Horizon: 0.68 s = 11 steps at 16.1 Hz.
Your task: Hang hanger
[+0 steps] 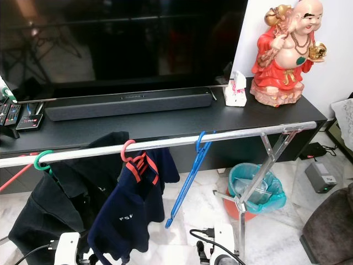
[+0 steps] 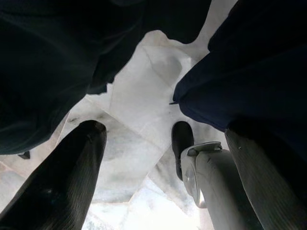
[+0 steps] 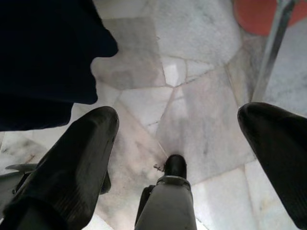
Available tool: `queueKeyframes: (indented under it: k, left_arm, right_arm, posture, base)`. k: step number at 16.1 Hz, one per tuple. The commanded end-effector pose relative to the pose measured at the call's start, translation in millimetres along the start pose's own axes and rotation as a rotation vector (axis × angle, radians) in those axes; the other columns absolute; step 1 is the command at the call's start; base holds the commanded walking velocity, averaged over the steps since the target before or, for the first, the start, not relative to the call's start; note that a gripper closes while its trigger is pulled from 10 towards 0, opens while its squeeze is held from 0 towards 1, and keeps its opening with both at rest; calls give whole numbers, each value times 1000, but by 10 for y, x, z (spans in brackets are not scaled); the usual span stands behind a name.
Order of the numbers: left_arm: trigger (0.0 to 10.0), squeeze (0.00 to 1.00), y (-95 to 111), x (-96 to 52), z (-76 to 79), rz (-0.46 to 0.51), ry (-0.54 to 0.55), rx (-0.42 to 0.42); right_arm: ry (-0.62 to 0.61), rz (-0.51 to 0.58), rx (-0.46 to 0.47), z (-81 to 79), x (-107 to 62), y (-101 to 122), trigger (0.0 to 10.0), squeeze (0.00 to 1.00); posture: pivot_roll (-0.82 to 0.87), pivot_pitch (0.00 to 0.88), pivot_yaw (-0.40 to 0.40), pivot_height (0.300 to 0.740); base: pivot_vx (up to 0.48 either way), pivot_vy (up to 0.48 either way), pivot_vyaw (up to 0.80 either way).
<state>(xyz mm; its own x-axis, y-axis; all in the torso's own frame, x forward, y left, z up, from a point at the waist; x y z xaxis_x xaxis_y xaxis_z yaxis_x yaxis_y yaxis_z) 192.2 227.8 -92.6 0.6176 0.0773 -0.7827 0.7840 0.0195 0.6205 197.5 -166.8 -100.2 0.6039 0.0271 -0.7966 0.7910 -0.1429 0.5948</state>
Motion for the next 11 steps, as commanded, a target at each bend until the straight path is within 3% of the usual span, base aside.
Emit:
queueKeyframes:
  k: [1, 11]
  left_arm:
    - [10000, 0, -87, -21, -28, -26, 7, 15]
    - [10000, 0, -58, -19, -85, -36, 8, 20]
  right_arm:
    - [-36, -23, 48, 73, -24, -94, 10000, 0]
    - [-27, -20, 51, 59, -21, -86, 10000, 0]
  posture:
    - [-29, 0, -9, 740]
    - [-27, 0, -10, 740]
  base:
    - [0, 0, 0]
    - [0, 0, 0]
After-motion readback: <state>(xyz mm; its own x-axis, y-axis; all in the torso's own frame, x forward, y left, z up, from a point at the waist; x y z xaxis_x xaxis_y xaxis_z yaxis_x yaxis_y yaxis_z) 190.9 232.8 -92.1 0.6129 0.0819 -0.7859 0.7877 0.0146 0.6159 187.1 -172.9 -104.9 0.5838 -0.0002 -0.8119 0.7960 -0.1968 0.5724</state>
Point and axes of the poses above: a point about 5 cm out from each wrist's last joint towards the gripper, its own x axis pointing out of the wrist towards the gripper, its own y axis along the axis of the wrist's last joint, z = x × y, the point moved 2 cm from there along x, pointing out of the wrist towards the gripper, and after that the axes turned 1 degree about x, right-handed, at the moved point
